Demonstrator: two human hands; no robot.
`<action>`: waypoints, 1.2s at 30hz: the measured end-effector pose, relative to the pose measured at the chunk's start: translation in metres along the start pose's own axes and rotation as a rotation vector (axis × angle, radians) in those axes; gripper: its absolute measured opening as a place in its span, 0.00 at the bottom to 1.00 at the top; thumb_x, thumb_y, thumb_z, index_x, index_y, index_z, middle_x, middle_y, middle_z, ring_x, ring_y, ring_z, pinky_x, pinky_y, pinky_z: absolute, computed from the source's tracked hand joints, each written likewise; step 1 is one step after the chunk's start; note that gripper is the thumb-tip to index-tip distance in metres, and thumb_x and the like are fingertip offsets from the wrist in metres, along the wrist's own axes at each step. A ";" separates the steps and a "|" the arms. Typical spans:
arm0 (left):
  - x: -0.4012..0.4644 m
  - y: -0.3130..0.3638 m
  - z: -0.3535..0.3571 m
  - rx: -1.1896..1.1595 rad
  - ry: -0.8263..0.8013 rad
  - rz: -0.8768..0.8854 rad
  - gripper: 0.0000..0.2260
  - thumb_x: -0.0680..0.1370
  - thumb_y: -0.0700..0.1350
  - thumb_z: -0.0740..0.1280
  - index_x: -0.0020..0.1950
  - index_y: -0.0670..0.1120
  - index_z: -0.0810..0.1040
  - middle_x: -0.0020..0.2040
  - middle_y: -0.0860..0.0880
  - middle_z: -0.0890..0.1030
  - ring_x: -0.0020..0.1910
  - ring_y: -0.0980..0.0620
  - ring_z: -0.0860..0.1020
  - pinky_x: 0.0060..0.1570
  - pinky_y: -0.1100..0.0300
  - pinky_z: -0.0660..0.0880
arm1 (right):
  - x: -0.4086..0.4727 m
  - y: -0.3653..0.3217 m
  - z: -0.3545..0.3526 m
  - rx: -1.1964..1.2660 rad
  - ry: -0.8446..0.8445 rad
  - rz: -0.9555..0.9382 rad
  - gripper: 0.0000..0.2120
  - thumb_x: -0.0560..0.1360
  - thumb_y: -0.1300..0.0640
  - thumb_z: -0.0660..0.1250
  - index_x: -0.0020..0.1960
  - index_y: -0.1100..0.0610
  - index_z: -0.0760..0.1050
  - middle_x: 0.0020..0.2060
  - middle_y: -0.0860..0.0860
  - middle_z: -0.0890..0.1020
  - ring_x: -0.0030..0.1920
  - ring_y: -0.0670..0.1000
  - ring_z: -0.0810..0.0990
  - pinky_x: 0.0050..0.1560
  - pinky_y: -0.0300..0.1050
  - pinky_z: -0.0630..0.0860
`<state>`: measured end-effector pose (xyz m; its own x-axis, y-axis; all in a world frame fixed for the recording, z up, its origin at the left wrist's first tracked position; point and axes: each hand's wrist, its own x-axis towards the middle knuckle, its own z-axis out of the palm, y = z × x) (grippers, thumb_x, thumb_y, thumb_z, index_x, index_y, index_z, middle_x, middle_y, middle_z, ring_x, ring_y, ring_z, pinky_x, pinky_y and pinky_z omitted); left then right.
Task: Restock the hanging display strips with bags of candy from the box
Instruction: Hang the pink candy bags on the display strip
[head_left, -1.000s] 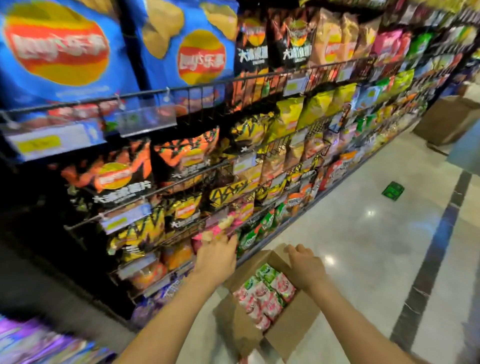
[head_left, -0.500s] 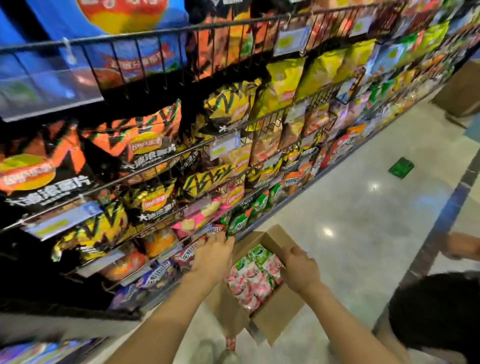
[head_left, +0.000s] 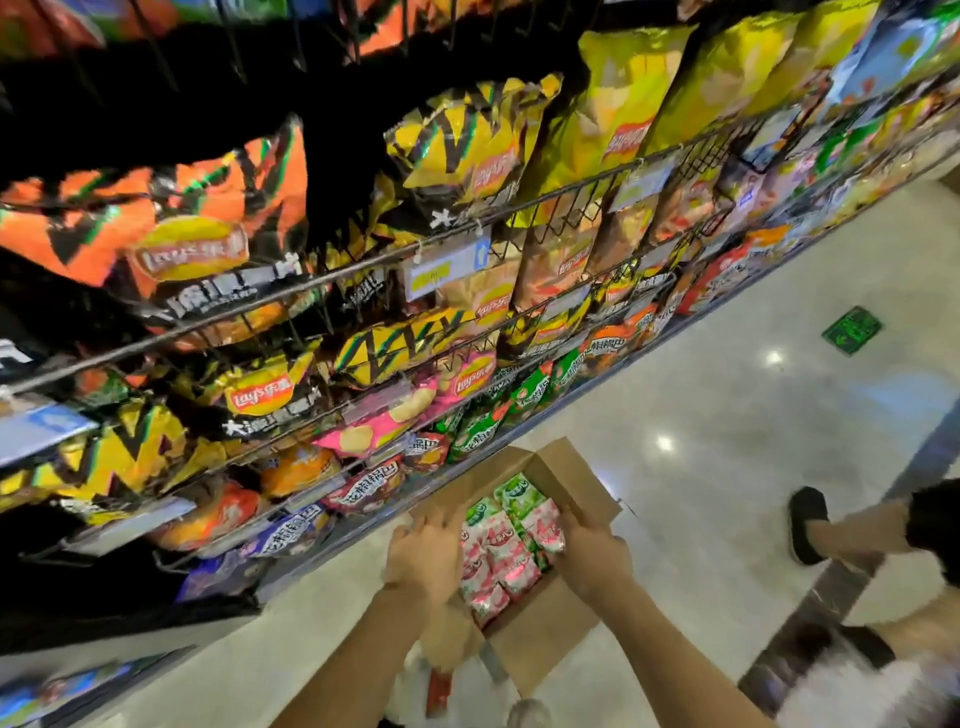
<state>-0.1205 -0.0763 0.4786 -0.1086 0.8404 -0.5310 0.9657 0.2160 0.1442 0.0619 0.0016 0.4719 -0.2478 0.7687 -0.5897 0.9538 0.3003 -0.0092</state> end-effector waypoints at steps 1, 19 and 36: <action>0.007 0.004 0.012 -0.021 -0.008 -0.031 0.21 0.80 0.43 0.55 0.72 0.45 0.58 0.69 0.45 0.66 0.67 0.45 0.68 0.62 0.52 0.67 | 0.009 0.005 0.007 -0.006 -0.010 -0.015 0.23 0.78 0.50 0.58 0.72 0.51 0.58 0.68 0.53 0.69 0.66 0.55 0.69 0.65 0.51 0.67; 0.223 0.048 0.349 -0.550 -0.020 -0.513 0.21 0.80 0.45 0.57 0.72 0.44 0.58 0.68 0.44 0.67 0.64 0.45 0.71 0.57 0.54 0.71 | 0.272 0.055 0.295 -0.096 -0.168 -0.165 0.20 0.79 0.53 0.58 0.69 0.55 0.61 0.64 0.55 0.69 0.65 0.56 0.70 0.59 0.50 0.71; 0.370 0.011 0.477 -1.441 0.282 -0.937 0.22 0.79 0.40 0.63 0.70 0.35 0.62 0.64 0.36 0.73 0.63 0.39 0.72 0.59 0.54 0.68 | 0.406 0.069 0.433 0.273 -0.153 0.019 0.37 0.75 0.44 0.64 0.73 0.63 0.54 0.65 0.60 0.71 0.65 0.60 0.70 0.62 0.50 0.71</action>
<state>-0.0377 -0.0003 -0.1146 -0.6469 0.2023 -0.7352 -0.3912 0.7396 0.5477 0.1008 0.0902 -0.1179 -0.2210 0.6726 -0.7062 0.9735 0.1083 -0.2015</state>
